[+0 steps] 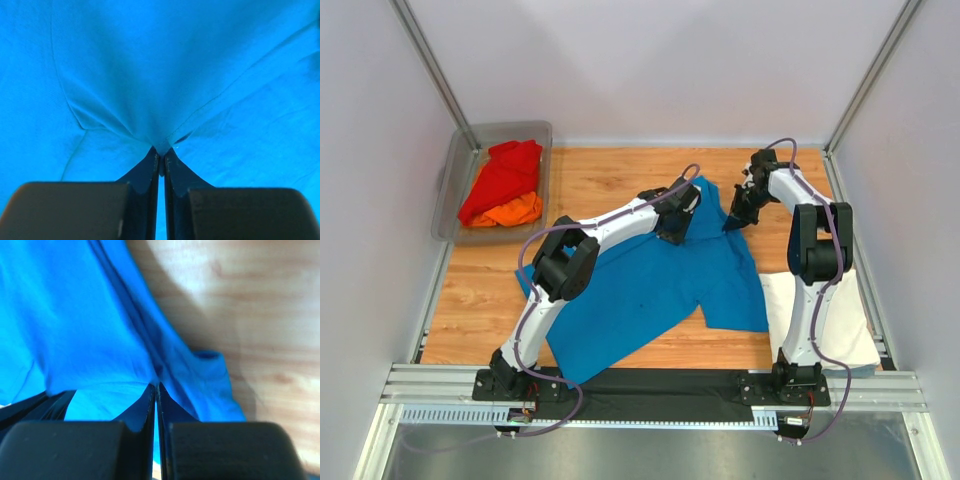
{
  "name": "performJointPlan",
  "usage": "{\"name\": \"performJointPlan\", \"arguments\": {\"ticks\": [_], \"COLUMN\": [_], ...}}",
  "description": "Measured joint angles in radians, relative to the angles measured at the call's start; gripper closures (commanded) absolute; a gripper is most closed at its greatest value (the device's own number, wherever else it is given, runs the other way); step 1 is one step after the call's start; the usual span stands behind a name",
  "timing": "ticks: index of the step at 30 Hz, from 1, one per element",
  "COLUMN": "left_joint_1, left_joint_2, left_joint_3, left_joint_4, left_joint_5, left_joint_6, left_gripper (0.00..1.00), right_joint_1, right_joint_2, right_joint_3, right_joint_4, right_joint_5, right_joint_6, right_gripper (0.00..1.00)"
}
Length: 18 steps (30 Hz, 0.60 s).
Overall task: Fold and stack the t-shirts
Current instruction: Fold the tshirt
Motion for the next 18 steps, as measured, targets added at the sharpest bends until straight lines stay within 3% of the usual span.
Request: {"name": "performJointPlan", "arguments": {"ticks": [7, 11, 14, 18], "left_joint_1": [0.0, 0.0, 0.0, 0.001], "left_joint_2": [-0.006, -0.029, -0.065, -0.174], "left_joint_3": [-0.002, -0.019, -0.058, -0.193], "left_joint_4": [-0.058, -0.068, -0.057, -0.022], "left_joint_5": [0.038, 0.082, 0.148, 0.252], "left_joint_6": [0.006, 0.016, 0.026, 0.032], "left_gripper": [0.88, 0.69, 0.52, 0.46], "right_joint_1": [-0.005, -0.01, -0.021, -0.034], "right_joint_2": [-0.045, -0.045, -0.043, -0.041], "right_joint_3": [0.002, 0.002, 0.002, 0.002], "right_joint_4": [-0.088, -0.115, -0.129, -0.158], "right_joint_5": [0.021, 0.032, 0.052, 0.088], "right_joint_6": [0.015, 0.016, 0.016, 0.011], "right_gripper": [1.0, 0.96, 0.83, 0.71]}}
